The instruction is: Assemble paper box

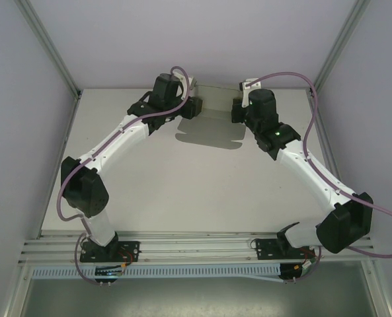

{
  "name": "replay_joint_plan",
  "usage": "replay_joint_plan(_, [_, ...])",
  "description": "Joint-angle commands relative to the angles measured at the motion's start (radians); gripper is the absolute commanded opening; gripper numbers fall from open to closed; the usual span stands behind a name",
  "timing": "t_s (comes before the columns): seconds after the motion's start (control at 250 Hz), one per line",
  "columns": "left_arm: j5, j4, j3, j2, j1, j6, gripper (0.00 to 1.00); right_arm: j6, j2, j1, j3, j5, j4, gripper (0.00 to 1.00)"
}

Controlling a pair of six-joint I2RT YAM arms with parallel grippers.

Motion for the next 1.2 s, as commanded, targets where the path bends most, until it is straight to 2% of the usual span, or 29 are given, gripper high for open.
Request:
replay_joint_plan(0.0, [-0.074,-0.020,0.062,0.014,0.007,0.014,0.45,0.012,-0.031,-0.003,0.031,0.004,0.032,0.00])
replay_joint_plan(0.28, [-0.034,-0.032,0.142,0.089,0.007,-0.005,0.40,0.010,-0.016,-0.003,0.037,-0.011,0.027,0.00])
replay_joint_plan(0.396, [-0.039,-0.046,0.178,0.116,0.006,0.003,0.26,0.010,-0.014,-0.003,0.034,-0.002,0.028,0.00])
replay_joint_plan(0.472, [-0.083,-0.063,0.197,0.137,0.007,0.005,0.13,0.009,-0.013,-0.002,0.032,0.001,0.028,0.00])
replay_joint_plan(0.604, [-0.138,-0.106,0.222,0.165,0.006,0.004,0.00,0.007,-0.005,-0.002,0.036,0.002,0.016,0.00])
replay_joint_plan(0.779, [-0.207,-0.138,0.223,0.172,0.005,-0.003,0.00,0.021,0.011,-0.003,0.029,0.032,0.006,0.00])
replay_joint_plan(0.911, [-0.195,-0.134,0.193,0.138,-0.004,-0.001,0.00,0.016,0.040,-0.007,0.034,0.115,-0.033,0.00])
replay_joint_plan(1.063, [-0.171,-0.108,0.131,0.073,-0.014,-0.003,0.00,0.039,0.086,-0.076,0.063,0.143,-0.128,0.00])
replay_joint_plan(1.195, [-0.243,-0.104,0.102,0.043,-0.026,-0.006,0.00,0.024,0.114,-0.100,0.089,0.262,-0.162,0.00])
